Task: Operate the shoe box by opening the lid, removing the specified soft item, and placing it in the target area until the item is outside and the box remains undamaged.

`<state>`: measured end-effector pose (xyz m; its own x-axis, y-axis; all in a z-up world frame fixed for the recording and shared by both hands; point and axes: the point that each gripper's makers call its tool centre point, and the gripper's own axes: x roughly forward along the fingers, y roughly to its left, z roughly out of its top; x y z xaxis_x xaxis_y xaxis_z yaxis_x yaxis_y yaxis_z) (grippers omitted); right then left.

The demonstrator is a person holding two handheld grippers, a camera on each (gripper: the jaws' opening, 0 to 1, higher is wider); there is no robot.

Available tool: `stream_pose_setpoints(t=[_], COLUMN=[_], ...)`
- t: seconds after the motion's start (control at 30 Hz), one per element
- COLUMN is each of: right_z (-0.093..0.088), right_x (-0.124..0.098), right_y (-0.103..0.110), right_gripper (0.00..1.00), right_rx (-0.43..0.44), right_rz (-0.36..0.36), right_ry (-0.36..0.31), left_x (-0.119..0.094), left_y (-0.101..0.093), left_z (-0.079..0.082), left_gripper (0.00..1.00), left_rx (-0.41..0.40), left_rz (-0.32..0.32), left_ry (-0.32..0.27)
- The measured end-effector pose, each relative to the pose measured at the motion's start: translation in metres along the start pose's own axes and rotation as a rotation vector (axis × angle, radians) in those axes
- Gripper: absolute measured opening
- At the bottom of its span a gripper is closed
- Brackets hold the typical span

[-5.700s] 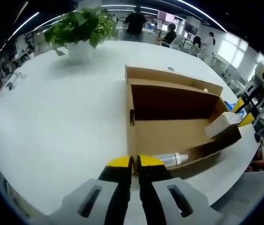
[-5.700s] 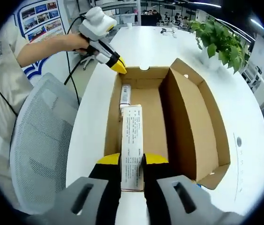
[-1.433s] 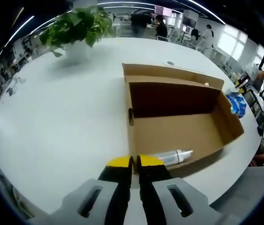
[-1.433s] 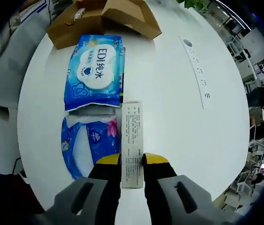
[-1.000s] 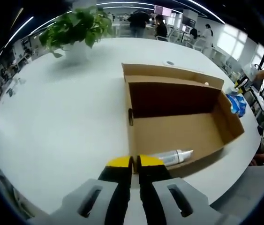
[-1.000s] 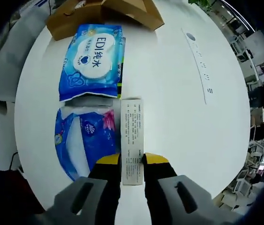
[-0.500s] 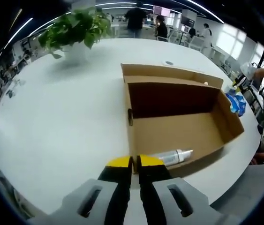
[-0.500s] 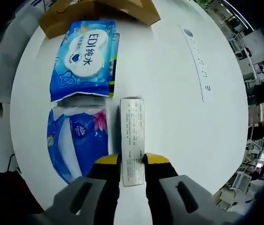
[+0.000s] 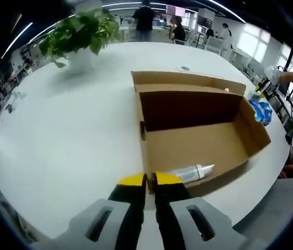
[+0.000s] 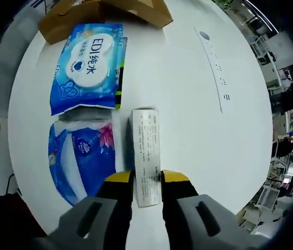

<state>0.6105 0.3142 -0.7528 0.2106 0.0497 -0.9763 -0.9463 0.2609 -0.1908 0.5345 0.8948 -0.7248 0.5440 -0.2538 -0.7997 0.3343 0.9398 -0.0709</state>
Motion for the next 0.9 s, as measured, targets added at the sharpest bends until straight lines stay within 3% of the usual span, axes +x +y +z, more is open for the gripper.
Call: stream_pose_setpoints(t=[0.27,0.4,0.73,0.9], right_z=[0.002,0.003,0.012,0.020], right_x=[-0.014,-0.024,-0.052,-0.067], right_y=[0.005,0.010,0.019,0.030], right_gripper=[0.26,0.30,0.42,0.47], right_rx=[-0.013,-0.009,0.138,0.232], right_rz=[-0.035,-0.066,-0.179,-0.221], right_ry=[-0.016,-0.034,-0.154,-0.236], left_x=[0.000,-0.002,-0.007,-0.010], left_y=[-0.003,-0.009,-0.015,-0.032], left_z=[0.004,0.009,0.027,0.041], left_gripper=[0.05,0.13,0.21,0.28], left_rx=[0.104,0.177,0.301,0.295], left_rz=[-0.014,-0.040,-0.070,-0.167], left_ry=[0.014,0.014,0.001,-0.028])
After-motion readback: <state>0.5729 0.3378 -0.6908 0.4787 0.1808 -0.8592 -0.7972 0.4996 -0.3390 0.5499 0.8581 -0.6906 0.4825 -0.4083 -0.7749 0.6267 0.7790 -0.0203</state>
